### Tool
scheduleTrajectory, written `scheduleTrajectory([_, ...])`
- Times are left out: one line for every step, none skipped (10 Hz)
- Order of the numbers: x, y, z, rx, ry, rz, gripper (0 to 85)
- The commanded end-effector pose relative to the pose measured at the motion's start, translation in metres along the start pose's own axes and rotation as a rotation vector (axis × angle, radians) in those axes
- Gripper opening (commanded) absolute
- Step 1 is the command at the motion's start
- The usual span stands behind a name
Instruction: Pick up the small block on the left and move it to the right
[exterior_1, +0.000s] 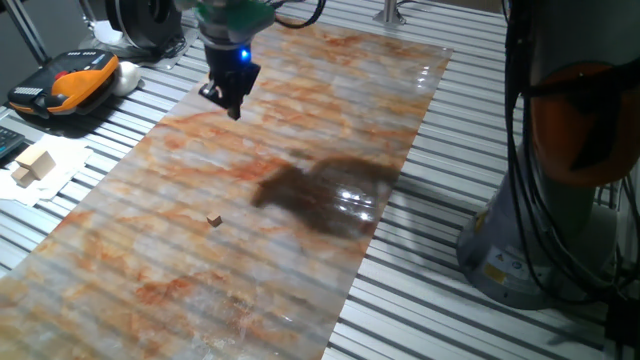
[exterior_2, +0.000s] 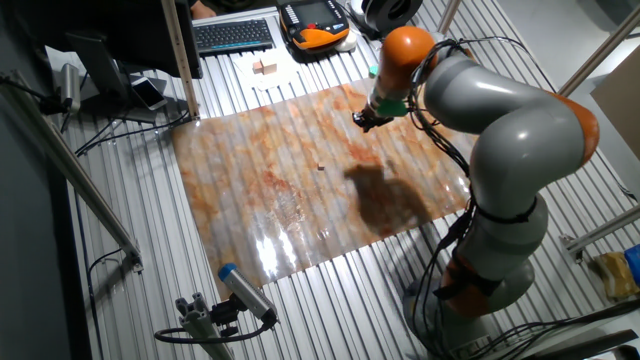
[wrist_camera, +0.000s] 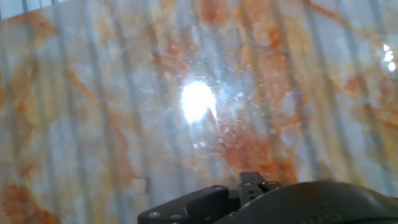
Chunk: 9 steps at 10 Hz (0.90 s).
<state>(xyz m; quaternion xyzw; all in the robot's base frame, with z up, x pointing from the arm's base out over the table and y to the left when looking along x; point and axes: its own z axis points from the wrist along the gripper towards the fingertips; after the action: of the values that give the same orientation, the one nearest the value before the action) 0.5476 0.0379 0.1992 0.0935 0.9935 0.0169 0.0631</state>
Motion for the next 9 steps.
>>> scheduleTrajectory([0.001, -0.003, -0.002, 0.003, 0.000, -0.008, 0.0])
scheduleTrajectory([0.003, -0.007, -0.004, 0.005, 0.003, -0.016, 0.0])
scheduleTrajectory([0.005, -0.009, -0.005, 0.007, 0.004, -0.024, 0.0])
scheduleTrajectory([0.006, -0.013, -0.006, 0.009, 0.007, -0.033, 0.0])
scheduleTrajectory([0.006, -0.016, -0.007, 0.007, 0.009, -0.042, 0.0])
scheduleTrajectory([0.006, -0.020, -0.007, 0.006, 0.012, -0.048, 0.0])
scheduleTrajectory([0.007, -0.024, -0.008, 0.007, 0.012, -0.052, 0.0])
scheduleTrajectory([0.008, -0.026, -0.008, 0.006, 0.009, -0.057, 0.0])
scheduleTrajectory([0.009, -0.028, -0.008, 0.003, 0.009, -0.057, 0.0])
